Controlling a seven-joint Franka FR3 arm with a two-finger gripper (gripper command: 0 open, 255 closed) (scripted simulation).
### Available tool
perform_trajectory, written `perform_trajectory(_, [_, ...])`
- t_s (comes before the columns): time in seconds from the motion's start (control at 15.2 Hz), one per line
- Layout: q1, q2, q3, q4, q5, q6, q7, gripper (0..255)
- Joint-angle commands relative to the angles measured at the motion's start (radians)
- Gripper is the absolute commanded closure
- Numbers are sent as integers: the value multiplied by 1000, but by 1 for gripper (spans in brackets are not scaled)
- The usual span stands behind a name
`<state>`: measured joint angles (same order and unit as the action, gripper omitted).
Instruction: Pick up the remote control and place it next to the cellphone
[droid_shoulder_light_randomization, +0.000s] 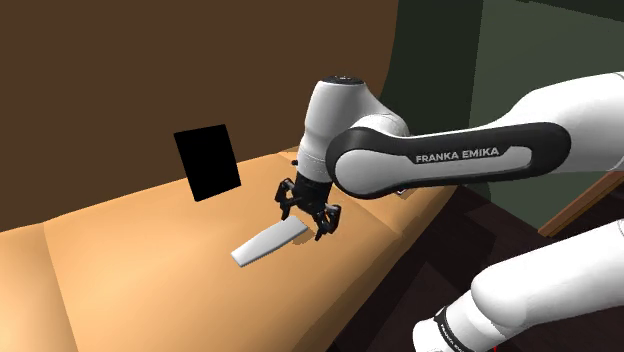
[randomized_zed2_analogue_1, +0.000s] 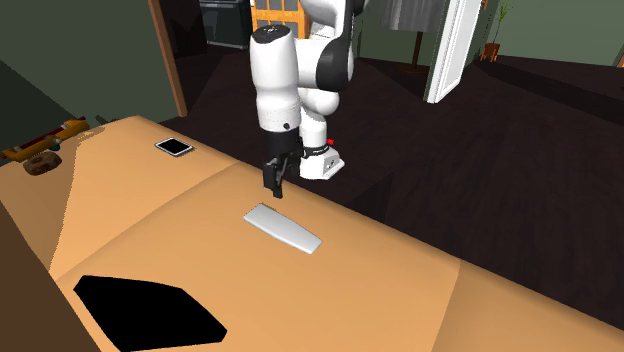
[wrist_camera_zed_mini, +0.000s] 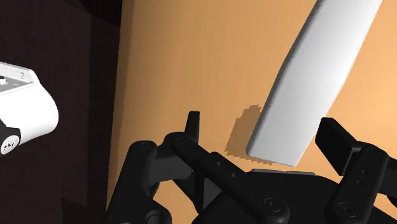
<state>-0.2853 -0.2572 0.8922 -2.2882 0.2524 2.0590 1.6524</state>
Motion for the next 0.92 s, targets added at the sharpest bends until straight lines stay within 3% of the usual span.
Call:
perform_trajectory(0.0, [-54, 118, 77, 45, -90, 49, 155, 0])
perform_trajectory(0.13, [-85, 267, 131, 103, -233, 79, 332, 0])
perform_trajectory(0.26, [-56, 417, 123, 168, -386, 86, 508, 0])
perform_trajectory(0.86, [-3, 492, 70, 124, -467, 174, 564, 0])
